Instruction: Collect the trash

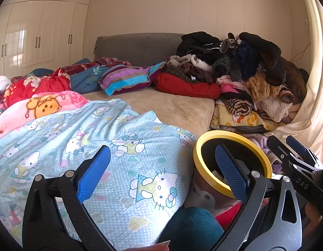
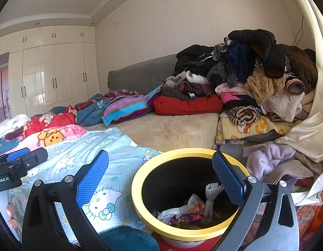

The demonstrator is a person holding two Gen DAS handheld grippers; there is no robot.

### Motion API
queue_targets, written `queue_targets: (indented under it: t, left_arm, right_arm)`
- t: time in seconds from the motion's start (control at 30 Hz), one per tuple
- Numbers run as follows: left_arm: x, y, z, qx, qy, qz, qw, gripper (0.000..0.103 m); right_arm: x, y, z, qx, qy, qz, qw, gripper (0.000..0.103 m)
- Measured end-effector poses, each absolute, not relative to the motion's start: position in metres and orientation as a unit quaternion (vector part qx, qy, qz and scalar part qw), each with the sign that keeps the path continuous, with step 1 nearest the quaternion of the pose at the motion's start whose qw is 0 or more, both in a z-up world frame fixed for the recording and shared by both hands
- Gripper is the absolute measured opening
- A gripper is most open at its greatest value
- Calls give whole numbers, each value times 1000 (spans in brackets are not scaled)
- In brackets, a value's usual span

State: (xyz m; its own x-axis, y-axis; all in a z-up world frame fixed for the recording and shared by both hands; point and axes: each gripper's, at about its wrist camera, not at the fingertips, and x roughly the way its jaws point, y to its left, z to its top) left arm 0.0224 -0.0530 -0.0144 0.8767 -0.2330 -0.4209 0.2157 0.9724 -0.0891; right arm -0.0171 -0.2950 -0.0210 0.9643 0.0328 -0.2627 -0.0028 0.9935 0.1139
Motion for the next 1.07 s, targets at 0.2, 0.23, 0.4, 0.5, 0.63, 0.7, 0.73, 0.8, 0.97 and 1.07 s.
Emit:
queue_targets:
  t: [0.2,0.23,0.4,0.5,0.63,0.7,0.73,0.8,0.97,1.07]
  left_arm:
    - [23,-53,-15,-19,220,-115,968,92]
    - [23,-53,-15,-20,221,-115,968,92]
    - [29,-47,-14,-18,230,-108,967,92]
    - [33,-38,-14,-24,239,-96,966,92]
    - [42,0,-16,-52,259,-59,963,92]
    - [44,34,-18,-70,269,-25,960,92]
    - [44,56,-20,-79,273,1,959,92]
    - [41,106,-26,-91,280,65,954,92]
    - [17,258,-56,-123,320,271,899,92]
    - [3,336,-88,-151,352,352,854,92]
  right_arm:
    - [-17,-295,-21,56,134,9,989,97]
    - [-17,-295,-21,54,134,10,989,97]
    - [-17,-298,-22,58,137,8,989,97]
    - [-15,-295,-21,52,138,15,989,97]
    - [5,-261,-12,46,149,63,986,97]
    - [17,-232,-8,42,161,105,980,97]
    - [22,-214,-8,38,169,130,976,97]
    - [37,-161,-10,27,208,206,956,97]
    - [50,3,-46,-37,326,383,863,97]
    - [40,103,-87,-120,380,450,799,97]
